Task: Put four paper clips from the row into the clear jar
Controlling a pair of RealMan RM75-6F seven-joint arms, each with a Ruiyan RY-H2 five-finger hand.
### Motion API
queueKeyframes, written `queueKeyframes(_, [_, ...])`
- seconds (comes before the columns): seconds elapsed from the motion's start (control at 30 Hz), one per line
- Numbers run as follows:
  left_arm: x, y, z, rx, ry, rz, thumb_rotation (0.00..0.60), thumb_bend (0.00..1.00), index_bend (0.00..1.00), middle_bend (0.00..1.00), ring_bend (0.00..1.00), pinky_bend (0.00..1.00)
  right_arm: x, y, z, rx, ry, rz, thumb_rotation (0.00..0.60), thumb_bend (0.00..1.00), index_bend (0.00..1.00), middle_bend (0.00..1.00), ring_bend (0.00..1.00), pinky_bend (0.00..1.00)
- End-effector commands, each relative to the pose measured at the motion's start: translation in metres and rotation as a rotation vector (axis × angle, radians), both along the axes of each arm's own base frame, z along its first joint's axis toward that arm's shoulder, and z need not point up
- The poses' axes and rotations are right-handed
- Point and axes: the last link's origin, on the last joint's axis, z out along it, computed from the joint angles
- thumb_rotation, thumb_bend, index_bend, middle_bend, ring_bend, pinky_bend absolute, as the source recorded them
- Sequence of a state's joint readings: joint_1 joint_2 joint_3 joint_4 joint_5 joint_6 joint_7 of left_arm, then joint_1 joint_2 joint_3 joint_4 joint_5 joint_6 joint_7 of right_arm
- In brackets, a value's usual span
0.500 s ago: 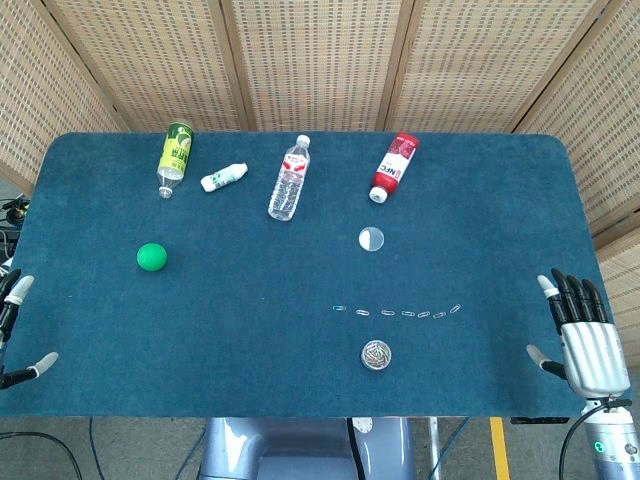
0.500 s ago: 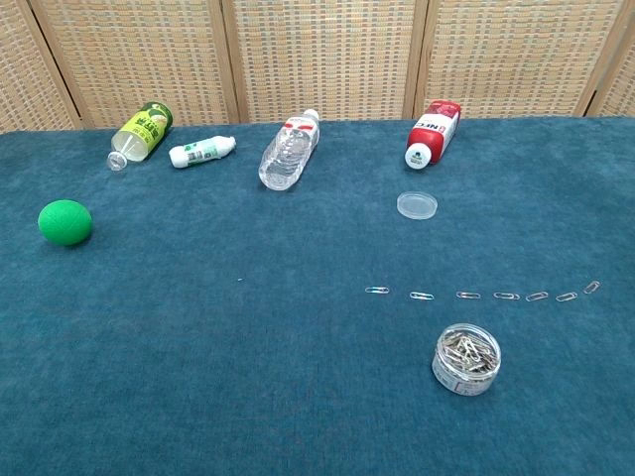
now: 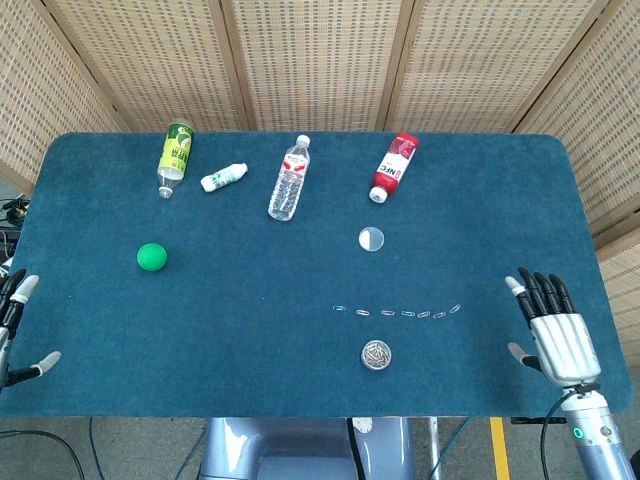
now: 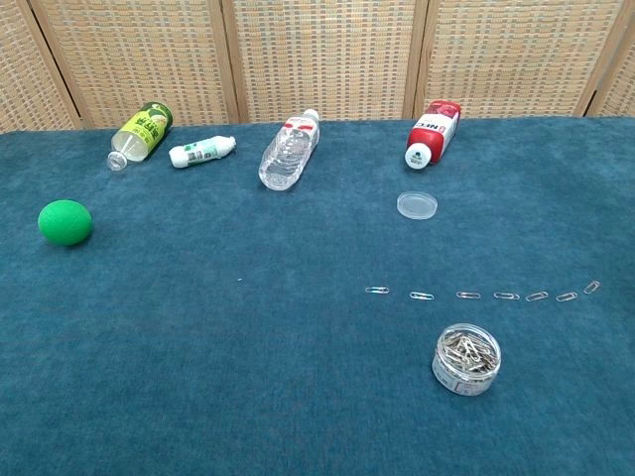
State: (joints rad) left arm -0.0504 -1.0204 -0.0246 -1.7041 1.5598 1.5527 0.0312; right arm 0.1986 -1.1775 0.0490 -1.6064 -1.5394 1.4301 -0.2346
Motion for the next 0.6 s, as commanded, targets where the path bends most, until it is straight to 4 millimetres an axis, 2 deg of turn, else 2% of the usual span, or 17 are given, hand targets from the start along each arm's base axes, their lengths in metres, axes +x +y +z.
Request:
queueKeyframes(0.03, [0.000,0.002,-0.001,0.000,0.005,0.004,0.600,0.00,0.00,0.00,0.00,0.00,0.011,-0.030,-0.019,0.091,0.028,0.067,0.600,0.24,0.32,0.00,0.00,0.00])
queueKeyframes(0.1, [0.000,0.003,-0.002,-0.001,0.007,0.007,0.600,0.00,0.00,0.00,0.00,0.00,0.015,-0.044,-0.025,0.109,0.086,0.100,0.600,0.29,0.38,0.00,0.00,0.00])
queueKeyframes(0.17, [-0.001,0.004,-0.003,0.002,0.013,0.012,0.600,0.00,0.00,0.00,0.00,0.00,0.018,-0.060,-0.037,0.147,0.129,0.116,0.600,0.32,0.39,0.00,0.00,0.00])
queueKeyframes(0.33, [-0.002,0.007,-0.006,-0.002,0.026,0.026,0.600,0.00,0.00,0.00,0.00,0.00,0.022,-0.089,-0.061,0.261,0.090,0.054,0.600,0.38,0.41,0.00,0.00,0.00])
queueKeyframes(0.43, [-0.004,0.010,-0.009,-0.010,0.032,0.036,0.600,0.00,0.00,0.00,0.00,0.00,0.021,-0.103,-0.071,0.291,0.113,0.032,0.600,0.39,0.43,0.00,0.00,0.00])
queueKeyframes(0.6, [-0.006,0.012,-0.012,-0.017,0.038,0.046,0.600,0.00,0.00,0.00,0.00,0.00,0.014,-0.114,-0.086,0.325,0.147,-0.012,0.600,0.39,0.44,0.00,0.00,0.00])
